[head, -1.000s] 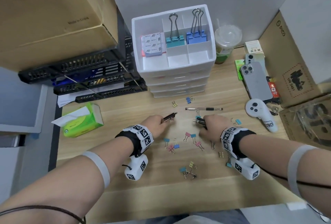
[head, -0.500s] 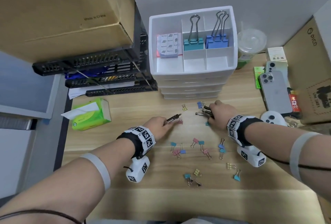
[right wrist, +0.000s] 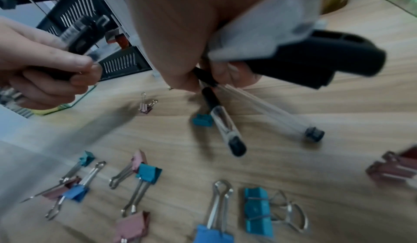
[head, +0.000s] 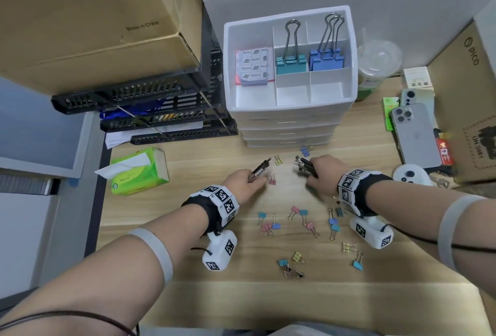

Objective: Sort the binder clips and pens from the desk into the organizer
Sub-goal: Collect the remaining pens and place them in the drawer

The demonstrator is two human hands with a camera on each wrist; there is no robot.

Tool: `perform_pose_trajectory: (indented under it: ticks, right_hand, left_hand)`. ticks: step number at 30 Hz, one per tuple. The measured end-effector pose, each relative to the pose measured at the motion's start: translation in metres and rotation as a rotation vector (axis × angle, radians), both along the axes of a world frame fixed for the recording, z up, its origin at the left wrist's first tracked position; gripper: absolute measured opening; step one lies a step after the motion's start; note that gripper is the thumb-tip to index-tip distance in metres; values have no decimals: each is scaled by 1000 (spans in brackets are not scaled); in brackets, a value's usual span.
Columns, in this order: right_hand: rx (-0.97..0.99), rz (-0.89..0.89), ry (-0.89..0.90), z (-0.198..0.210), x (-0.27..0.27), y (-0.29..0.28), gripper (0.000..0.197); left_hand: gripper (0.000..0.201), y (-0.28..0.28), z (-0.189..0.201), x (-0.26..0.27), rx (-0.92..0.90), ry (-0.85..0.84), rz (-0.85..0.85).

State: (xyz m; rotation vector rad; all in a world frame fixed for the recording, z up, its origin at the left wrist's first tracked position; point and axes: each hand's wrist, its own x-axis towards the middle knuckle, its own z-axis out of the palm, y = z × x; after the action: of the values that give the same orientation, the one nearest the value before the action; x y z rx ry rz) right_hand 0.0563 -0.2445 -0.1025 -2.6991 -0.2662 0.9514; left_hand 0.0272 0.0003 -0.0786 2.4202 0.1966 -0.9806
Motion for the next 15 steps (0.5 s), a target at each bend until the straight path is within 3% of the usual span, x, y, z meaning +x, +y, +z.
perform_pose_trajectory:
  ticks: [4, 8, 11, 15]
  right_hand:
    - [102, -104, 20, 13, -7, 5, 21]
    - [426, -493, 71, 29, -11, 18, 20]
    - [638, -723, 156, 38, -19, 28, 11]
    - [688, -742, 175, 38, -34, 40, 13]
  left_hand:
    - [45, -9, 10, 1, -27, 4, 61]
    - [78, -25, 28, 0, -122, 81, 177]
    - [81, -41, 42, -2, -220, 201, 341]
    - [87, -52, 48, -5, -372, 412, 463]
